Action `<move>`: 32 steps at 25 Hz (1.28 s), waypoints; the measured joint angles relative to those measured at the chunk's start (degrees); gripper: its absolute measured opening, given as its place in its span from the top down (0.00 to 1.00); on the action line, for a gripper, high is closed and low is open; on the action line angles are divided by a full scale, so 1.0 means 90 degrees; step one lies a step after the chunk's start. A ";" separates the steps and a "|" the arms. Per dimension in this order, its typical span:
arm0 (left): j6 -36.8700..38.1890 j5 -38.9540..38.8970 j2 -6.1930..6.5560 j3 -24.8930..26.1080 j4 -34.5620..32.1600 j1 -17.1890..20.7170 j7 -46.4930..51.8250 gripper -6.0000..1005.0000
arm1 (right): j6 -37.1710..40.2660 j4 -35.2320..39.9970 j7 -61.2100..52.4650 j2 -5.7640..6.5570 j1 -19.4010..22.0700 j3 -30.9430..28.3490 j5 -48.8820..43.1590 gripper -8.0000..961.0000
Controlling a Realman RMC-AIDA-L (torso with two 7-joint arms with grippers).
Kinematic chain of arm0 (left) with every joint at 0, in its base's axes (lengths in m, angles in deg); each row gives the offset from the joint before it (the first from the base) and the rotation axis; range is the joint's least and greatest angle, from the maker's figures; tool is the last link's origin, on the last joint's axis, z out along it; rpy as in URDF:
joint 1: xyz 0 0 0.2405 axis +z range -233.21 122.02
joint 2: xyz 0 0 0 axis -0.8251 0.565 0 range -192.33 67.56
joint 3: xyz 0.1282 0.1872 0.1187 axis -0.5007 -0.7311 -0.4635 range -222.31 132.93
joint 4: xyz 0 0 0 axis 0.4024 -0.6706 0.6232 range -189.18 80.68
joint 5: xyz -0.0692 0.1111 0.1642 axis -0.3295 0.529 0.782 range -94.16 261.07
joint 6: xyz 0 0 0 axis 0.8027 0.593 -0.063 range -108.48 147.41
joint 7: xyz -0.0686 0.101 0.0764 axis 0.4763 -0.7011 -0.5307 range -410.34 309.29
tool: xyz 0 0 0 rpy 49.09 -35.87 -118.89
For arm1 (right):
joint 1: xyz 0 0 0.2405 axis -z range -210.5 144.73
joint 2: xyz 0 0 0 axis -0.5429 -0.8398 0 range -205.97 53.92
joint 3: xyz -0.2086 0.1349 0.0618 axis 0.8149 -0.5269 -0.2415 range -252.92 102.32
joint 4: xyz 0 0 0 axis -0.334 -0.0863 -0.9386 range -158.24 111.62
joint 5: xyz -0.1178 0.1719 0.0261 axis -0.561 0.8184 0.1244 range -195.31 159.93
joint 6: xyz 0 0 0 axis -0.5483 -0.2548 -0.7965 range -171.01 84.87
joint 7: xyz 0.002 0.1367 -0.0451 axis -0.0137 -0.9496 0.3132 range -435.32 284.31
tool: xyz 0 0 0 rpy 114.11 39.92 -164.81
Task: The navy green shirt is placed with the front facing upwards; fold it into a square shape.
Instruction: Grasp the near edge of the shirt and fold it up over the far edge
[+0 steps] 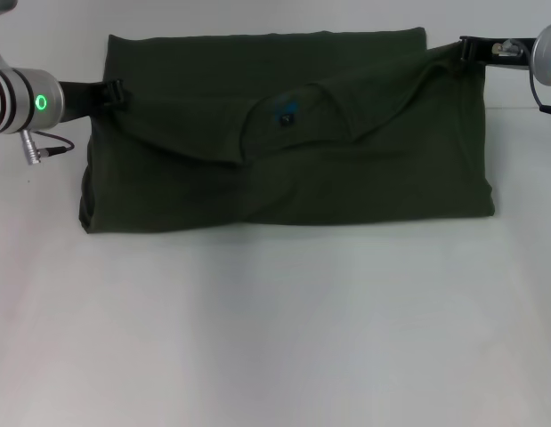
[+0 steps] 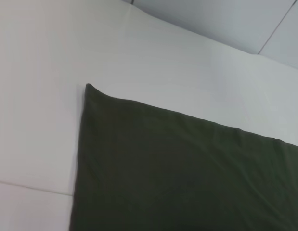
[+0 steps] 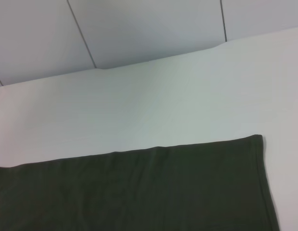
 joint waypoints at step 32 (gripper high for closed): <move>-0.0290 -0.0013 -0.0094 -0.0009 0.0142 -0.0053 -0.0018 0.91 | -0.0062 -0.0651 -0.0301 0.0229 -0.0434 0.0327 -0.0434 0.90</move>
